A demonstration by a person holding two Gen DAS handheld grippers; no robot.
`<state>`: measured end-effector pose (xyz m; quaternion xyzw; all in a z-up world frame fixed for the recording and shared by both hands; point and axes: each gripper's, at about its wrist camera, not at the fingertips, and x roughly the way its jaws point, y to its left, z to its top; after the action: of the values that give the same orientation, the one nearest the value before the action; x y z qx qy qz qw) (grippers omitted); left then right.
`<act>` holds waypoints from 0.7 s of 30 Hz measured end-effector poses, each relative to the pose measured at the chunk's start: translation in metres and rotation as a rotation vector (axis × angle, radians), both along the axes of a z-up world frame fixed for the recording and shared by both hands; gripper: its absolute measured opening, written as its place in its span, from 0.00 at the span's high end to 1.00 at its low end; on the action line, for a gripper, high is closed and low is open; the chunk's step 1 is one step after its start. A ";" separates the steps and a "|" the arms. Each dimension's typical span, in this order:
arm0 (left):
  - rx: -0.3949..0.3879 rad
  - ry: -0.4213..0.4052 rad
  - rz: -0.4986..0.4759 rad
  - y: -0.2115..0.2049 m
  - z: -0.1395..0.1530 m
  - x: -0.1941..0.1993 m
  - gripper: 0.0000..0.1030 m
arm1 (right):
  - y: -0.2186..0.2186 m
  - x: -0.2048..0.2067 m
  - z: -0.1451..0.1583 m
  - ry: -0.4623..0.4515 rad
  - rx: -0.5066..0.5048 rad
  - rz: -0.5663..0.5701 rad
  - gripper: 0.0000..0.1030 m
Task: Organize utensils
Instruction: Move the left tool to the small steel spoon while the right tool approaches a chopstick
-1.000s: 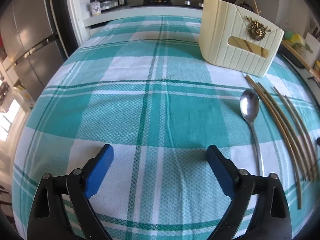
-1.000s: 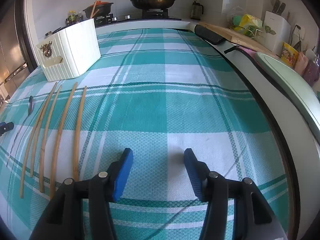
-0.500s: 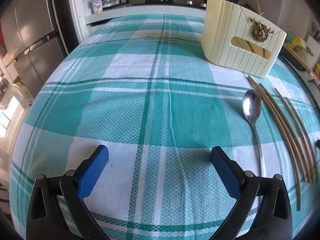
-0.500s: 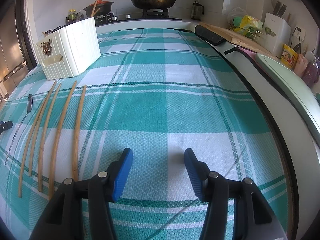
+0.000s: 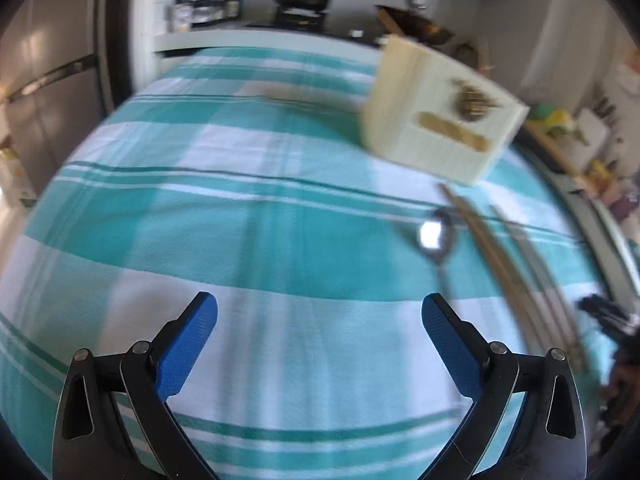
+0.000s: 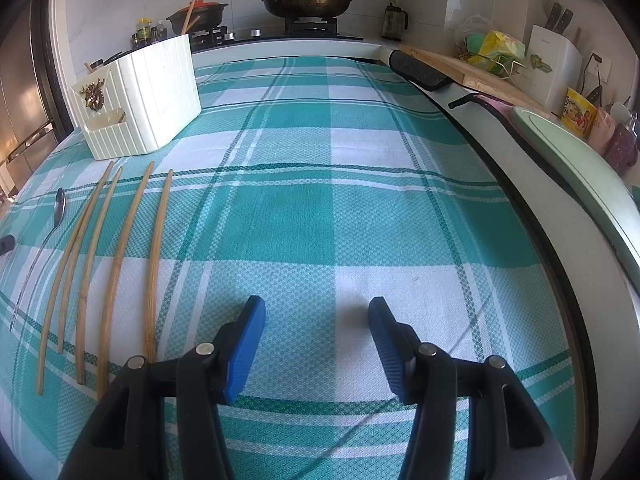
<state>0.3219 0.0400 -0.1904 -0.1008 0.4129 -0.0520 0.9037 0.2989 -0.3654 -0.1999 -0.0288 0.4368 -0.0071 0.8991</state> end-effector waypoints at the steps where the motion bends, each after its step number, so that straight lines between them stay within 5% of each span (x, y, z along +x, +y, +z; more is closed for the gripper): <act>1: -0.010 0.010 -0.036 -0.012 0.002 0.001 0.01 | 0.000 0.000 0.000 0.000 0.000 0.000 0.47; 4: 0.042 0.033 -0.094 -0.041 0.004 0.006 0.01 | 0.000 0.000 0.000 0.000 0.000 0.000 0.47; 10: 0.272 0.078 -0.082 -0.082 -0.015 0.015 0.01 | 0.000 0.000 0.002 -0.001 0.012 0.000 0.47; 15: 0.236 0.090 -0.045 -0.072 -0.019 0.012 0.00 | 0.028 0.000 0.032 -0.022 0.107 0.126 0.47; 21: 0.238 0.095 -0.028 -0.057 -0.017 0.008 0.00 | 0.079 0.019 0.013 0.102 0.045 0.287 0.51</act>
<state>0.3303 -0.0172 -0.2075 0.0108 0.4597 -0.0106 0.8879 0.3182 -0.2865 -0.1866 -0.0712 0.4733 0.1329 0.8679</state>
